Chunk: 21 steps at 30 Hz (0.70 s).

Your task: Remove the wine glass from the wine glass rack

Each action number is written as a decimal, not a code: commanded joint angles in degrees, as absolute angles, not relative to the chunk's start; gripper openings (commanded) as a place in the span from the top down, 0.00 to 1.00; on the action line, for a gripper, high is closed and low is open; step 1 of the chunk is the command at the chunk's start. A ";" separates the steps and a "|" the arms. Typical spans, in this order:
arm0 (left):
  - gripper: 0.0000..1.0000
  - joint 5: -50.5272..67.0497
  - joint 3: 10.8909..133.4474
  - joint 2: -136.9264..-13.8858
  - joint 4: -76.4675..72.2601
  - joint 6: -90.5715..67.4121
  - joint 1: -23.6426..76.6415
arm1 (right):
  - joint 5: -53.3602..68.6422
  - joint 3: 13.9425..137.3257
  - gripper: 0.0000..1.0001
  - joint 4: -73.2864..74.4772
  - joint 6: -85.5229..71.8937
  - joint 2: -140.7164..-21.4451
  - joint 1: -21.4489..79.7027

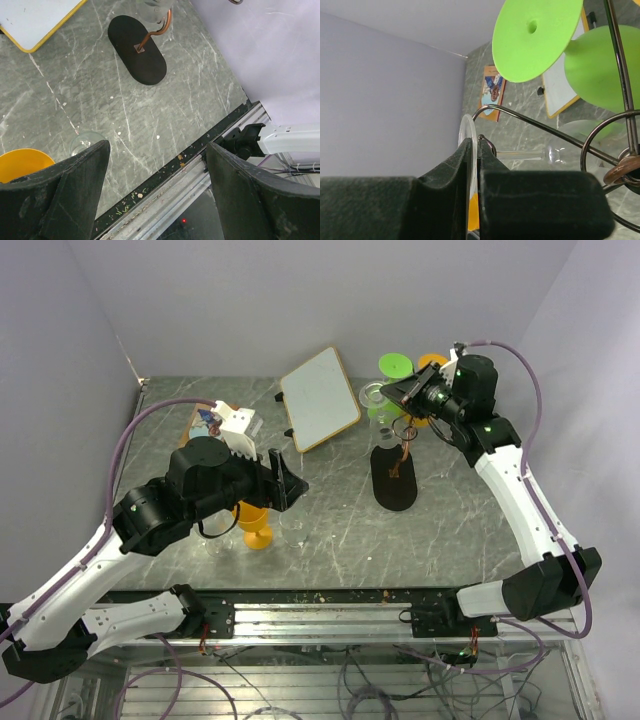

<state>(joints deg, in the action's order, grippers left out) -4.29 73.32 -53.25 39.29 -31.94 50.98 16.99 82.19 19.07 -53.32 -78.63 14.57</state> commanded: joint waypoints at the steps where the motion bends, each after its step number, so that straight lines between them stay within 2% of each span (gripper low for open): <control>1: 0.12 -4.26 74.37 -53.02 38.94 -32.06 50.90 | 17.30 80.81 1.00 13.65 -58.37 -76.47 14.26; 21: 0.12 -4.53 74.24 -52.38 39.20 -32.26 50.94 | 18.89 82.08 1.00 8.40 -70.04 -78.98 14.15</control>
